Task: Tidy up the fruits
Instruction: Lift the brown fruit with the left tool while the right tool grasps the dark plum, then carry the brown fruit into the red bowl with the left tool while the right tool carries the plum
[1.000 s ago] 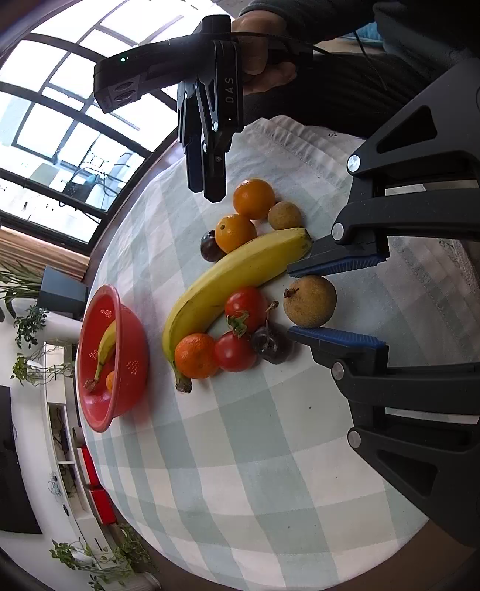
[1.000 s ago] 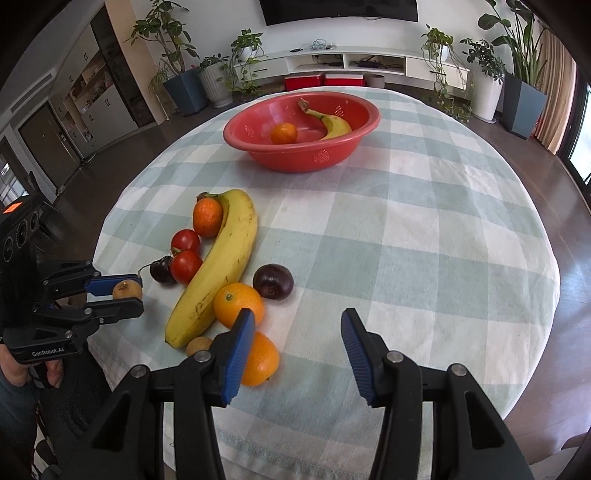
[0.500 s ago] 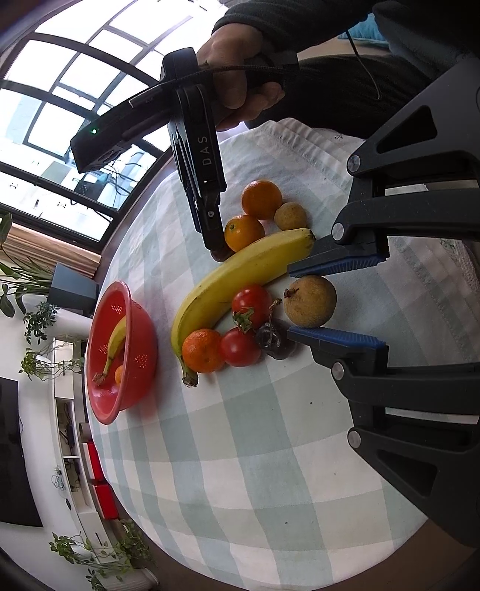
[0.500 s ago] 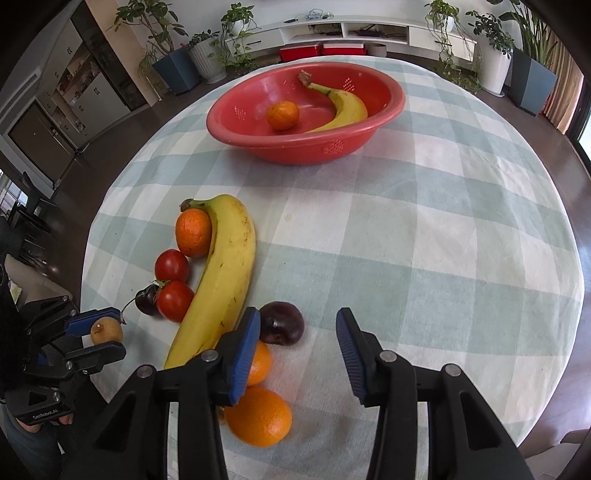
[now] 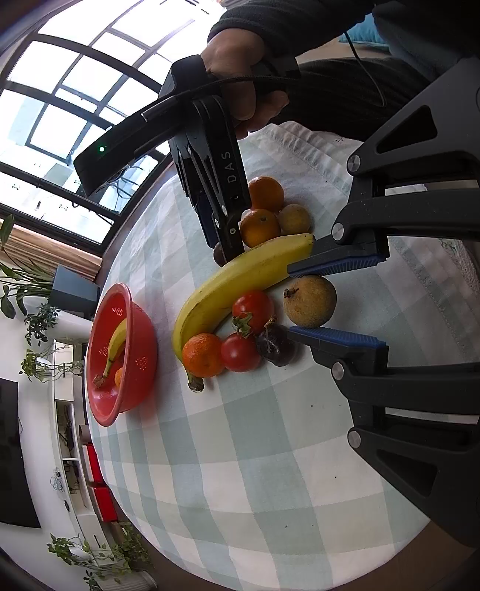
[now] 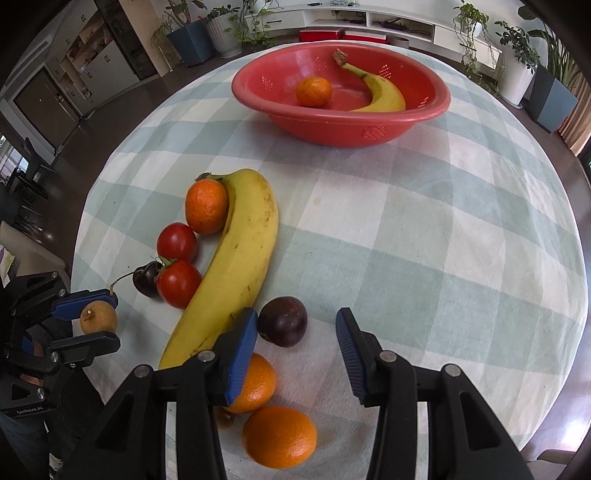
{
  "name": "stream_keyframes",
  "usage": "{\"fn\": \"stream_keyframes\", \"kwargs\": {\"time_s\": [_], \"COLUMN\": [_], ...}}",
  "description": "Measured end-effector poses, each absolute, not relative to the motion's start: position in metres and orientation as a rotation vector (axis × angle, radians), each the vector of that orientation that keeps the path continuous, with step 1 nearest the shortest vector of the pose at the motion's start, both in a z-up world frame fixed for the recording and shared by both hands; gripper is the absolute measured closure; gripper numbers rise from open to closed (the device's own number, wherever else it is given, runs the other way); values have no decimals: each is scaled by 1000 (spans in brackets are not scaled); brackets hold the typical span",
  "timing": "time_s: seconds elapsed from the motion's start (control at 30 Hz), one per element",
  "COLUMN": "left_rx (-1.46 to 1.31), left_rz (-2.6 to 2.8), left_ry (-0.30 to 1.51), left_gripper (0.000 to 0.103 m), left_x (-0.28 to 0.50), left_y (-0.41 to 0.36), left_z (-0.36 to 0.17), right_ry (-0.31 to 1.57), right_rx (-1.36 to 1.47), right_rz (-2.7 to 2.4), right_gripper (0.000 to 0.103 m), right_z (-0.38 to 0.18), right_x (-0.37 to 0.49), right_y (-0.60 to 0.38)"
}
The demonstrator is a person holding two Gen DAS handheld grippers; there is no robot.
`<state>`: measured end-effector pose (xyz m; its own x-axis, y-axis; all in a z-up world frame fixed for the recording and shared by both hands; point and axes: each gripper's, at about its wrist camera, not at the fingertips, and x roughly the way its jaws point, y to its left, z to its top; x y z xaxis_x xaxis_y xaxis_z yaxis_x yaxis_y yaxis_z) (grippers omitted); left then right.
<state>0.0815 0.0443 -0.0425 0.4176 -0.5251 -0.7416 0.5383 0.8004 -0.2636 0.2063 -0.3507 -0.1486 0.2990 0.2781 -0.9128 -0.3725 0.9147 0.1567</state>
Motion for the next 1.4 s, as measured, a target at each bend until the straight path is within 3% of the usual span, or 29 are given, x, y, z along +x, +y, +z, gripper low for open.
{"fn": "stream_keyframes", "kwargs": {"time_s": [0.23, 1.07, 1.4], "left_rx": [31, -24, 34], "left_rz": [-670, -682, -661], "left_ry": [933, 936, 855], "left_gripper": [78, 78, 78], "left_x": [80, 89, 142], "left_y": [40, 47, 43], "left_z": [-45, -42, 10], "right_ry": [1219, 1084, 936], "right_rx": [-16, 133, 175], "right_rz": [507, 501, 456], "right_gripper": [74, 74, 74], "right_z": [-150, -114, -65], "right_x": [211, 211, 246], "right_y": [-353, -397, -427]}}
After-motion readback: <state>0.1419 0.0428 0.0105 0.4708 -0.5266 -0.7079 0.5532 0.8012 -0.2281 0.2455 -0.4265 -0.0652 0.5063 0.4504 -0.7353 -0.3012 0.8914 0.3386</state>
